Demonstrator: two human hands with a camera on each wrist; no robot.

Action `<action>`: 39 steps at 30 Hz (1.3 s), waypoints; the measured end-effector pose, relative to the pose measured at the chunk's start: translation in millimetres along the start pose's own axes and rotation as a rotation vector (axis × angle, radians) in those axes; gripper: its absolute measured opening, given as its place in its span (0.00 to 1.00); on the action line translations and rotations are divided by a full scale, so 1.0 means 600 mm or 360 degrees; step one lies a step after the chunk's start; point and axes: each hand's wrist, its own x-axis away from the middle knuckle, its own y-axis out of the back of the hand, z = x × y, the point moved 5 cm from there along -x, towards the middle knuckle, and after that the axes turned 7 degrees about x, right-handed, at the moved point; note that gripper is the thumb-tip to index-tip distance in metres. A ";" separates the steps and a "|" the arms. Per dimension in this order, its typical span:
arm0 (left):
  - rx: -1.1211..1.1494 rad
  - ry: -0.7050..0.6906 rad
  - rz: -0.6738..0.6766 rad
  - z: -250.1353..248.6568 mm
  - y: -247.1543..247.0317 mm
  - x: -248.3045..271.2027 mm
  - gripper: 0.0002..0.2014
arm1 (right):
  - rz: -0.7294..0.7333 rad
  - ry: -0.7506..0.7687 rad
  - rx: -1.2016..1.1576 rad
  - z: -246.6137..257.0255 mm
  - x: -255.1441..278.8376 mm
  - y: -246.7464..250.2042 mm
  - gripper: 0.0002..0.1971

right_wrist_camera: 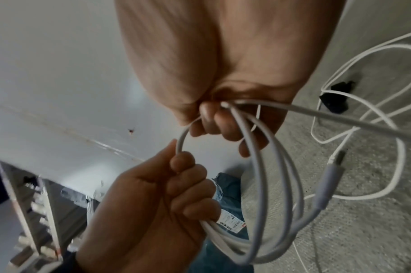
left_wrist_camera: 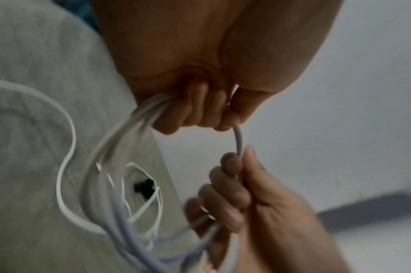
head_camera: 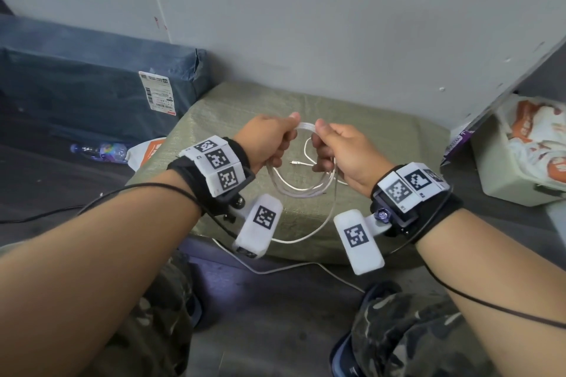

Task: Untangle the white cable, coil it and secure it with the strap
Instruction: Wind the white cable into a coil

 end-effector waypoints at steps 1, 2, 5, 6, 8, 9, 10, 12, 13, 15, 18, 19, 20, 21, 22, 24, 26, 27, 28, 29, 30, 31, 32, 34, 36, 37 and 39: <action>-0.0099 -0.0008 0.0013 0.000 0.000 0.000 0.20 | 0.0013 0.0022 0.0095 -0.001 -0.001 0.000 0.18; -0.0192 0.0000 0.0041 0.001 -0.001 0.000 0.20 | 0.0036 0.0057 0.0222 -0.002 -0.002 -0.002 0.17; -0.0272 0.0048 0.0134 0.007 -0.008 0.005 0.21 | 0.0067 0.0127 0.0431 -0.003 -0.002 -0.011 0.19; -0.0222 0.0039 0.0125 0.007 -0.010 0.005 0.21 | 0.0061 0.0109 0.0367 -0.004 -0.002 -0.012 0.20; -0.0051 -0.0006 0.0053 0.004 -0.008 0.003 0.21 | 0.0038 0.0052 0.0125 0.000 0.000 -0.011 0.19; 0.0041 -0.0021 0.0014 0.001 -0.006 0.002 0.21 | 0.0030 0.0024 0.0004 0.002 0.001 -0.009 0.18; 0.0112 -0.0024 -0.0013 0.000 -0.002 0.001 0.21 | 0.0037 -0.0001 -0.0090 0.003 0.001 -0.007 0.17; 0.0130 -0.0005 -0.0001 -0.002 0.003 0.000 0.21 | 0.0079 -0.0033 -0.0175 0.002 0.004 -0.007 0.17; 0.0076 0.0009 0.0025 -0.002 0.004 0.000 0.21 | 0.0092 -0.0029 -0.0158 0.000 0.004 -0.007 0.16; -0.0078 0.0049 0.0095 -0.002 0.004 0.000 0.20 | 0.0098 0.0031 0.0043 -0.003 0.003 -0.010 0.16; -0.0258 0.0122 0.0193 0.004 -0.001 0.005 0.21 | 0.0131 0.0181 0.0433 0.000 0.006 -0.018 0.15; -0.0300 0.0124 0.0210 0.005 -0.004 0.006 0.21 | 0.0133 0.0206 0.0497 0.001 0.006 -0.020 0.15; -0.0314 0.0107 0.0211 0.006 -0.005 0.006 0.20 | 0.0118 0.0217 0.0528 0.002 0.006 -0.019 0.15; -0.0286 0.0076 0.0202 0.005 -0.007 0.006 0.20 | 0.0091 0.0234 0.0548 0.003 0.005 -0.016 0.16; -0.0220 0.0047 0.0181 0.003 -0.007 0.004 0.20 | 0.0065 0.0259 0.0566 0.007 0.005 -0.012 0.16; -0.0038 0.0029 0.0112 0.001 -0.001 0.000 0.21 | 0.0030 0.0315 0.0641 0.014 0.006 -0.003 0.16; 0.0110 0.0045 0.0079 0.000 0.006 -0.003 0.21 | 0.0004 0.0306 0.0749 0.015 0.009 0.001 0.17; 0.0160 0.0047 0.0074 0.000 0.007 -0.004 0.21 | -0.0024 0.0299 0.0821 0.014 0.010 0.002 0.17; 0.0204 0.0042 0.0059 0.000 0.010 -0.005 0.21 | -0.0085 0.0312 0.0913 0.016 0.011 0.004 0.18; 0.0251 0.0033 0.0030 -0.001 0.013 -0.006 0.22 | -0.0181 0.0344 0.0996 0.018 0.011 0.007 0.18; 0.0305 0.0024 -0.0006 -0.002 0.018 -0.007 0.22 | -0.0287 0.0345 0.1020 0.019 0.010 0.015 0.19; 0.0363 0.0015 -0.0037 -0.005 0.022 -0.009 0.22 | -0.0361 0.0270 0.0968 0.013 0.005 0.025 0.24; 0.0420 0.0011 -0.0057 -0.007 0.025 -0.010 0.22 | -0.0377 0.0133 0.0842 0.005 0.003 0.034 0.31; 0.0529 0.0006 -0.0074 -0.011 0.028 -0.012 0.22 | -0.0326 -0.0154 0.0532 -0.018 -0.001 0.039 0.45; 0.0610 -0.0005 -0.0074 -0.012 0.029 -0.013 0.22 | -0.0283 -0.0360 0.0235 -0.031 0.002 0.031 0.51; 0.0637 -0.0013 -0.0072 -0.012 0.028 -0.013 0.22 | -0.0229 -0.0424 0.0075 -0.036 0.002 0.025 0.46; 0.0658 -0.0024 -0.0068 -0.011 0.028 -0.012 0.22 | -0.0095 -0.0489 -0.0182 -0.037 0.004 0.007 0.23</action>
